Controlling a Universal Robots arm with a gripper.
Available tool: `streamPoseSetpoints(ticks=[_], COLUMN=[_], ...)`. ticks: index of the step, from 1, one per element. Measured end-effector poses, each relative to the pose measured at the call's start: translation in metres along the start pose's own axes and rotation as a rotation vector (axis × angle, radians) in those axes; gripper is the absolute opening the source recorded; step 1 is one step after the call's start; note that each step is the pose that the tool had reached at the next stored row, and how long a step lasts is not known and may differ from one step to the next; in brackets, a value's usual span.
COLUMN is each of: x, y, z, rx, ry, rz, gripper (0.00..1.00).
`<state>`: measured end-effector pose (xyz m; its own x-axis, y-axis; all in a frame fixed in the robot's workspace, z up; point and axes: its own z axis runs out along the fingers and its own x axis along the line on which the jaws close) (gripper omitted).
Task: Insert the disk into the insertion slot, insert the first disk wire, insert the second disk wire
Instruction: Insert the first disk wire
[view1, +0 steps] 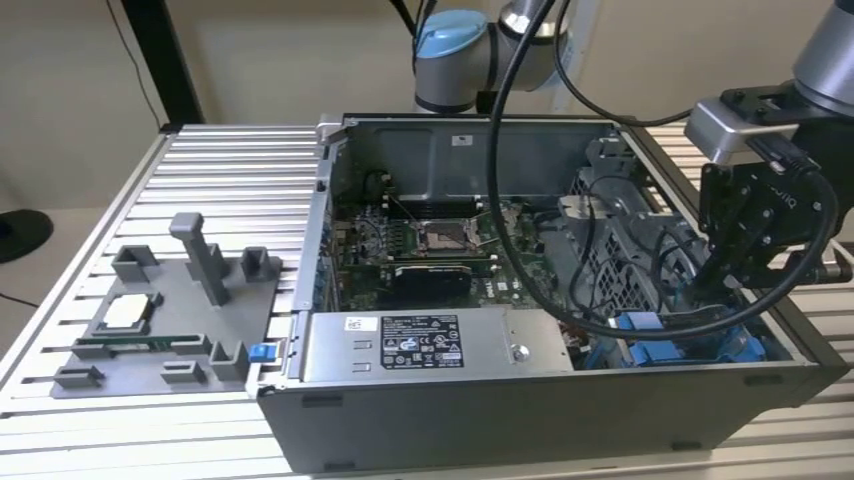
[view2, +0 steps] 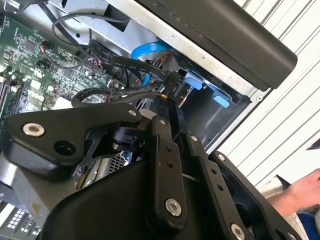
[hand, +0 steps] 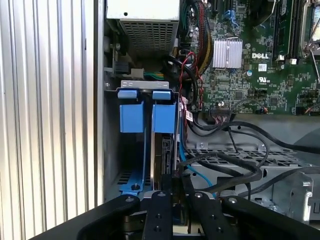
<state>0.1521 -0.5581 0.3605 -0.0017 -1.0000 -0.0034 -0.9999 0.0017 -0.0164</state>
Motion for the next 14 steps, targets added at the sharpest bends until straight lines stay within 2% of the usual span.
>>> streamPoseSetpoints(ticks=[3,5,6,14], x=[-0.0001,-0.0003,-0.0004,-0.0006], y=[0.0,0.0,0.0,-0.0001], z=[0.0004,0.0009,0.0015,0.0077], rx=[0.0,0.0001,0.0001,0.0], ry=[0.0016,0.0139,0.0168,0.0188], rz=[0.0,0.0,0.0,0.0], gripper=[0.0,0.0,0.0,0.0])
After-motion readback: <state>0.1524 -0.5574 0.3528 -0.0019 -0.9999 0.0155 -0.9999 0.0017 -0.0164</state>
